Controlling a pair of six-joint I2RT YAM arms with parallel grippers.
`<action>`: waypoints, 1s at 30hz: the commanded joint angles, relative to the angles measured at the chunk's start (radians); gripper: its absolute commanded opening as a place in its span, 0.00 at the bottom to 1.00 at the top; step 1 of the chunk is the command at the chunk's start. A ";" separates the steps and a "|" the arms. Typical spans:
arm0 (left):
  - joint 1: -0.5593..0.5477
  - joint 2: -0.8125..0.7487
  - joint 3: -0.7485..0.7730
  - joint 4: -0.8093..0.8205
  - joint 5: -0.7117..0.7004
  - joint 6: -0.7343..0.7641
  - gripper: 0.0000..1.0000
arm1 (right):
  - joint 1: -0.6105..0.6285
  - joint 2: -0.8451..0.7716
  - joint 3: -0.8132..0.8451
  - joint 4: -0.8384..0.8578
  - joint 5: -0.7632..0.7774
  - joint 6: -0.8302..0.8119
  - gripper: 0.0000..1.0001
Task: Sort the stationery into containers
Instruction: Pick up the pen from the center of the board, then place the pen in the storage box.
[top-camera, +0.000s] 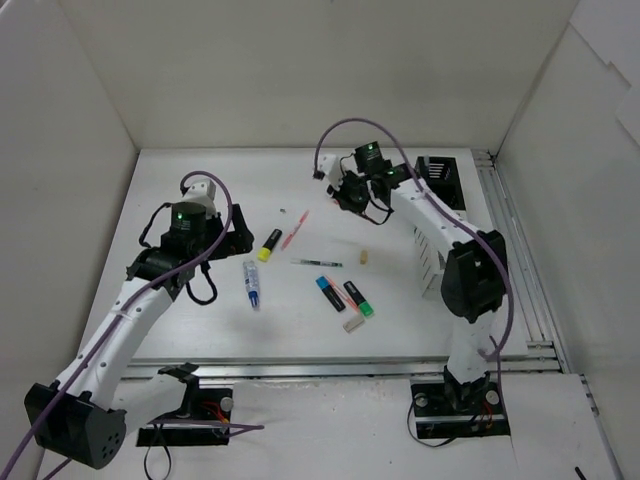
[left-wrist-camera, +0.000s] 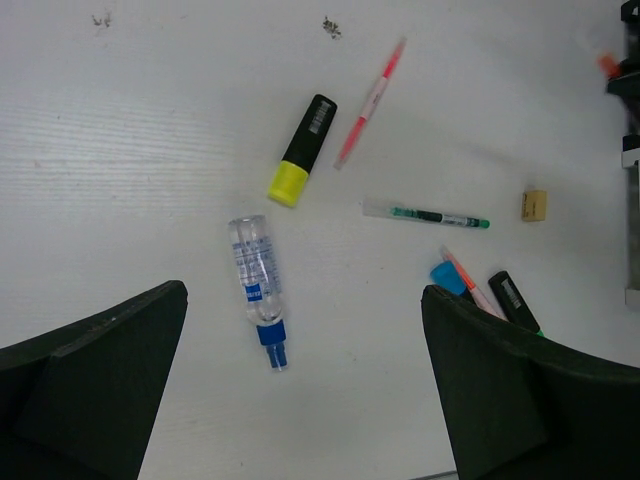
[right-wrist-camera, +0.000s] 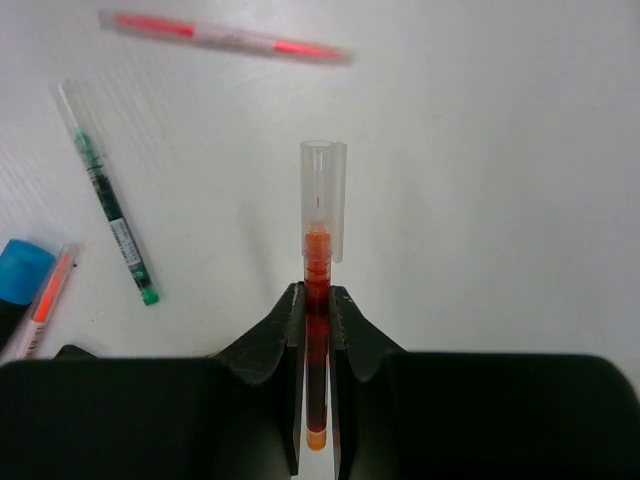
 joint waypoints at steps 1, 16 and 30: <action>0.007 0.042 0.090 0.099 0.034 0.055 0.99 | -0.031 -0.188 -0.021 0.171 -0.026 0.095 0.00; 0.039 0.321 0.325 0.143 0.089 0.222 1.00 | -0.430 -0.167 -0.135 0.911 0.103 0.547 0.00; 0.091 0.605 0.549 0.122 0.245 0.341 0.99 | -0.544 0.002 -0.126 1.067 0.149 0.537 0.00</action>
